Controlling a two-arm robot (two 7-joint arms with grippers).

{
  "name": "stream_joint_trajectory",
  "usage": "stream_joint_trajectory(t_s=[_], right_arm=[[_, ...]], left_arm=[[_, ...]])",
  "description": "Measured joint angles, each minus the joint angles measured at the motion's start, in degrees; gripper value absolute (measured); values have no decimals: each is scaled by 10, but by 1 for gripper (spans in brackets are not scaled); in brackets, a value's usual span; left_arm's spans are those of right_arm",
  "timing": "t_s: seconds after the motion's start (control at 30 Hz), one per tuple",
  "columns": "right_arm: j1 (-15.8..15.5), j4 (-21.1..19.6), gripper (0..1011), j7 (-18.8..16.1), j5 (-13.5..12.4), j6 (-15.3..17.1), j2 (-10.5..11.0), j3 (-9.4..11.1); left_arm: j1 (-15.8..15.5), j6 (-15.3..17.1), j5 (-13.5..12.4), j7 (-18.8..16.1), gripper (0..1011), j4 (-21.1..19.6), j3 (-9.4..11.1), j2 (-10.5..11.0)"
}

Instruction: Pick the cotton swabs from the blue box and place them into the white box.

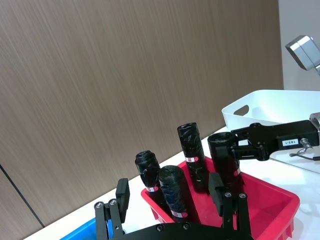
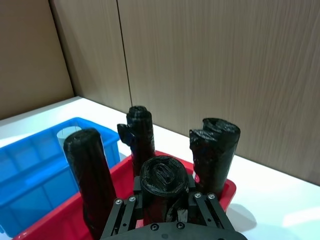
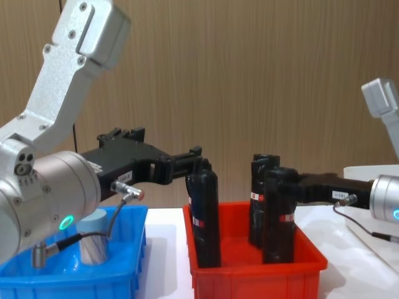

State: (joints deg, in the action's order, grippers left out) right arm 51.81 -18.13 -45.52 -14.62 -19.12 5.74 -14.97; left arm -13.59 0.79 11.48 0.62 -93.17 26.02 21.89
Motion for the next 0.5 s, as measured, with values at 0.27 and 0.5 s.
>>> stream_joint_trajectory(t_s=[0.27, 0.5], right_arm=[[-36, -83, 416, 0, -12, 26, 11, 8], [-87, -208, 380, 16, -27, 69, 30, 19]], left_arm=[[0, 0, 0, 0, 1000, 0, 0, 0], [0, 0, 0, 0, 1000, 0, 0, 0]])
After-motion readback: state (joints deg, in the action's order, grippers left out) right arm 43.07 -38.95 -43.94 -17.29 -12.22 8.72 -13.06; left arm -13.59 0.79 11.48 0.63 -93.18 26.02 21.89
